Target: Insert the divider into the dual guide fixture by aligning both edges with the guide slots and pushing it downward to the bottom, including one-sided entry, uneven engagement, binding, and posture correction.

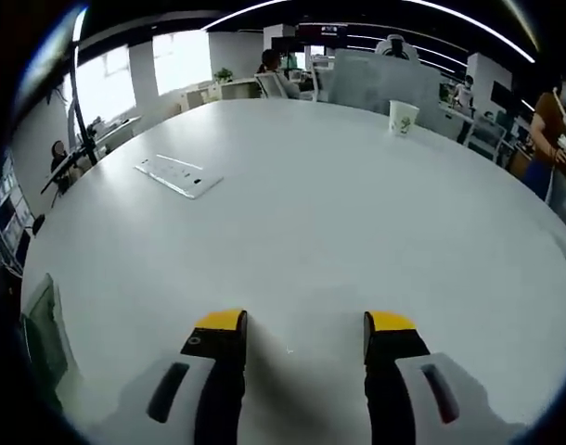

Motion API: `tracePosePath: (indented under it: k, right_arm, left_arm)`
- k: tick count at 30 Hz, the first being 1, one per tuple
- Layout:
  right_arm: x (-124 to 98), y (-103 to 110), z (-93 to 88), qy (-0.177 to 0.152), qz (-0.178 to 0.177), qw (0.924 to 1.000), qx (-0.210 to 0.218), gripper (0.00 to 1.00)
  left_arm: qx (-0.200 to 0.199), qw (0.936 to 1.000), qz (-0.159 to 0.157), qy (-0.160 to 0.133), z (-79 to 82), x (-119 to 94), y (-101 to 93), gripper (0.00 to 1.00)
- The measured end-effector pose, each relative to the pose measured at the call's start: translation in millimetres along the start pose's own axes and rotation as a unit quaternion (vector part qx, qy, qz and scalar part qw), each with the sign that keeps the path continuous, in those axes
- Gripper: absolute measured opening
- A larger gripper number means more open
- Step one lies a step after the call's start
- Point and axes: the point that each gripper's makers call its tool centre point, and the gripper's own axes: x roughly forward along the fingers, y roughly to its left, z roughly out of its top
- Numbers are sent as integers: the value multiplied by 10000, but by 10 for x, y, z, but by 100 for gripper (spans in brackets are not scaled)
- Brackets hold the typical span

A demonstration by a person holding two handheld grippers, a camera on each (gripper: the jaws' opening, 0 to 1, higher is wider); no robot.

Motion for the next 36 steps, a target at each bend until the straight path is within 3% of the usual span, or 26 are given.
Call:
tracePosePath:
  k: [7,13,26,36]
  right_arm:
    - [-28,24,-13,-11,10,10000,12,42]
    - [4,-51,16,-13,59,9999,-101,31]
    - [-53,37,-91,-13,223,9995,-230,30]
    - [-241,279,-214,-15,408,9986,-339,29]
  left_arm:
    - [-28,10000,-12,12,-13,12,6,26]
    - [-19,10000,-12,20,-14,11,-3,26]
    - [-2,10000,16,28,-1,-17,-19,25]
    - [38,10000,-6,-8,40,-28,-51,25]
